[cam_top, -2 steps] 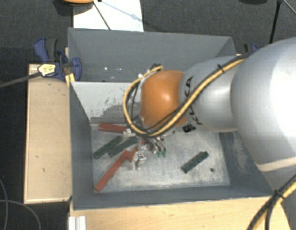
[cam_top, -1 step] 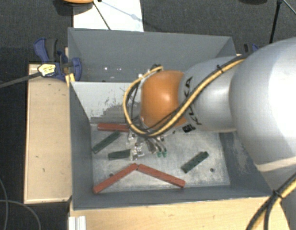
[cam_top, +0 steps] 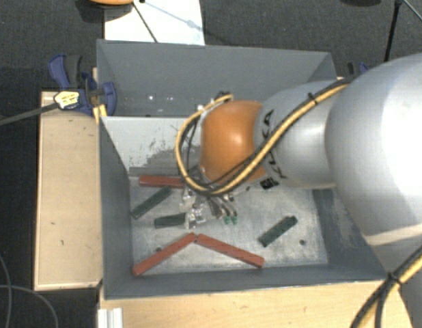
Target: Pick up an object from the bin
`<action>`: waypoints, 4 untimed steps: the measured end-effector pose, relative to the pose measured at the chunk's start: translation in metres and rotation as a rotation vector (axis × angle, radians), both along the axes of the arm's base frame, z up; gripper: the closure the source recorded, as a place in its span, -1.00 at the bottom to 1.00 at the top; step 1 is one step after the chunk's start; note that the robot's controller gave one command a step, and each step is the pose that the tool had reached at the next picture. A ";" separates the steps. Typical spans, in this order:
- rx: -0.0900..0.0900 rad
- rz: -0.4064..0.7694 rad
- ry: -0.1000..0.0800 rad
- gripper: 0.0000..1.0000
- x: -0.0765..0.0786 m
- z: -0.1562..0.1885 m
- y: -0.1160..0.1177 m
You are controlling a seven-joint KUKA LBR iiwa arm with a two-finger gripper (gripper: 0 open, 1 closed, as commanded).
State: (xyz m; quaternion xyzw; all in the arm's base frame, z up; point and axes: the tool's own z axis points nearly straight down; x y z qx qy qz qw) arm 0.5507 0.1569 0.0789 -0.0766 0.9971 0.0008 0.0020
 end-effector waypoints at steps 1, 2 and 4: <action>0.000 -0.005 0.000 1.00 0.000 0.000 0.000; 0.000 -0.008 0.001 1.00 0.000 0.000 0.000; -0.001 0.139 -0.004 1.00 -0.021 0.170 -0.006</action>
Offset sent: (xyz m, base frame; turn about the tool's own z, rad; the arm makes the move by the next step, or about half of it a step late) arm 0.0000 0.0000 0.0000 0.0000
